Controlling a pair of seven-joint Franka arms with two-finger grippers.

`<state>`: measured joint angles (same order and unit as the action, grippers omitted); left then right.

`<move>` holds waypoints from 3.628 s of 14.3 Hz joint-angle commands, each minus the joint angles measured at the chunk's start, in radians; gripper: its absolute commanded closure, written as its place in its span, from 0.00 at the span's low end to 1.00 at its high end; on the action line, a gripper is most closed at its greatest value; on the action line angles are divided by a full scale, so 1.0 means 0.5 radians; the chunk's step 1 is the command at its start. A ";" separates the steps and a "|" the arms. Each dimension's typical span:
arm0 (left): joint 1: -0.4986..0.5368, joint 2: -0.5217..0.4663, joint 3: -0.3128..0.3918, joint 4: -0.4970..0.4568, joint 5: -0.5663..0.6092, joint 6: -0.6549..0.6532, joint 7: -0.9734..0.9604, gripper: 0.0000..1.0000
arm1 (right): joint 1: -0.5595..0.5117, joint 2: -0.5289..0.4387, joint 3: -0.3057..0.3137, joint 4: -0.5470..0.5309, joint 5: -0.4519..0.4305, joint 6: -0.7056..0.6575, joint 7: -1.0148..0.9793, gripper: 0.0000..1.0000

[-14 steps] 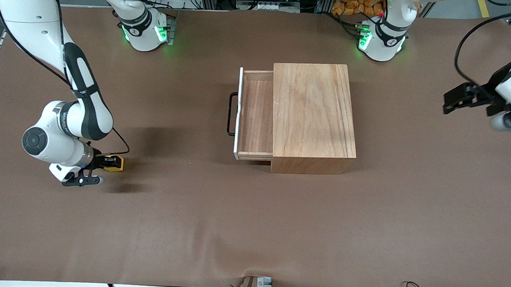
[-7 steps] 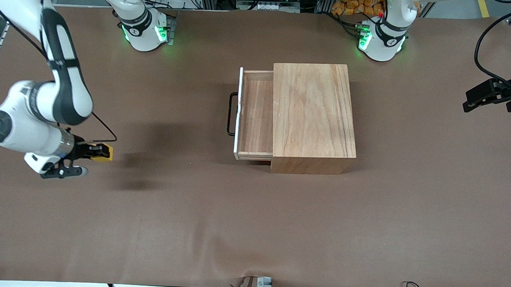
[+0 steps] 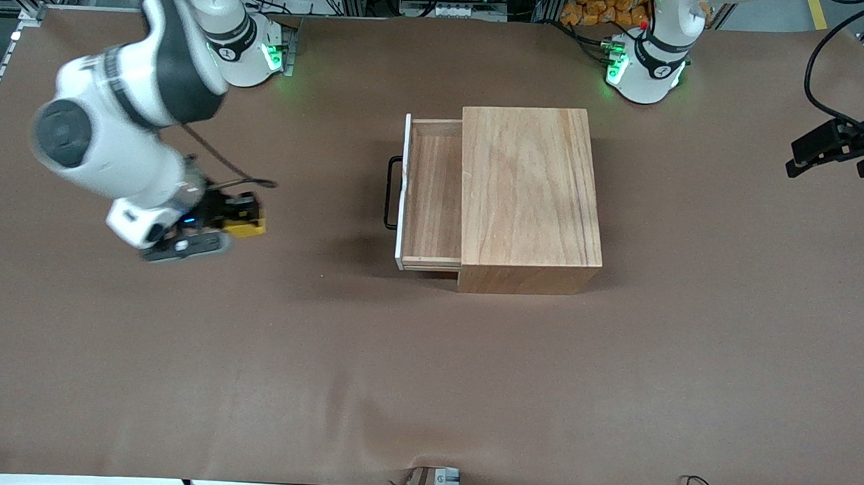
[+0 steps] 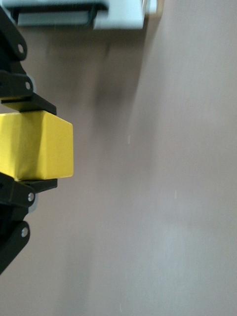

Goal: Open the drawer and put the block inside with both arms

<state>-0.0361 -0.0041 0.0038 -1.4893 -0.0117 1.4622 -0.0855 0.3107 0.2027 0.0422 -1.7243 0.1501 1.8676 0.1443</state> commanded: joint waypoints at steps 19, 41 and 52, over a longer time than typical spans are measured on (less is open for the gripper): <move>0.020 -0.096 0.045 -0.132 -0.016 0.153 0.137 0.00 | 0.906 0.635 -0.026 0.344 0.086 0.425 1.199 0.13; 0.014 -0.078 0.042 -0.071 -0.016 0.107 0.140 0.00 | -0.412 -0.286 -0.075 0.292 -0.104 -0.618 -0.070 0.00; 0.005 -0.078 0.035 -0.074 -0.016 0.104 0.140 0.00 | -0.735 -0.479 0.014 0.374 -0.279 -0.903 -0.399 0.00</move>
<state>-0.0340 -0.0443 0.0232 -1.5443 -0.0202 1.5324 -0.0368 -0.0408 -0.0152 0.0332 -1.5397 0.0344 1.4347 -0.0176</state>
